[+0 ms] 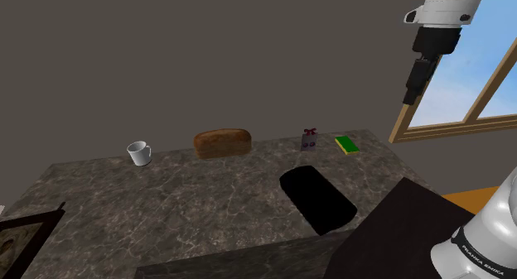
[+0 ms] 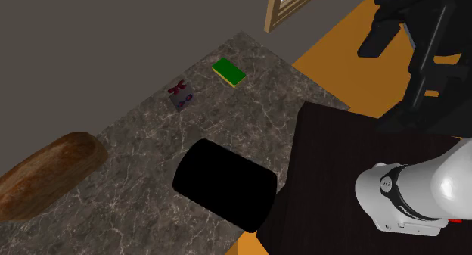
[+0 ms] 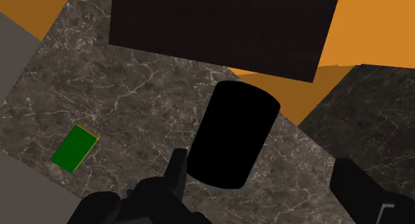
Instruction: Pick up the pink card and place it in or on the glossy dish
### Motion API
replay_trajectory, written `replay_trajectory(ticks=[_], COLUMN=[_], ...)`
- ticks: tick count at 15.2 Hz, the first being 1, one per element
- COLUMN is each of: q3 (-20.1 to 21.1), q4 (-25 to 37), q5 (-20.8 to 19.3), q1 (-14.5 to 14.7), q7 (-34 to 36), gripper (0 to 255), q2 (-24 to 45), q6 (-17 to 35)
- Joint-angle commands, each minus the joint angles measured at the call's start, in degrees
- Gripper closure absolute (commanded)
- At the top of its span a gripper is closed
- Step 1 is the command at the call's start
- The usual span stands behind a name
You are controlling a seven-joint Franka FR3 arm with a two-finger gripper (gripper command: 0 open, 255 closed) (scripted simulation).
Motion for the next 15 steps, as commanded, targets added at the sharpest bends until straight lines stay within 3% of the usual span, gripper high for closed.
replay_trajectory(ticks=[1,15], q3=[0.0,-3.37], q4=[0.0,8.42], q5=[0.0,-7.65], q1=[0.0,1.43], q7=[0.0,-13.18], gripper=[0,0], q2=[0.0,31.15], q6=[0.0,16.19])
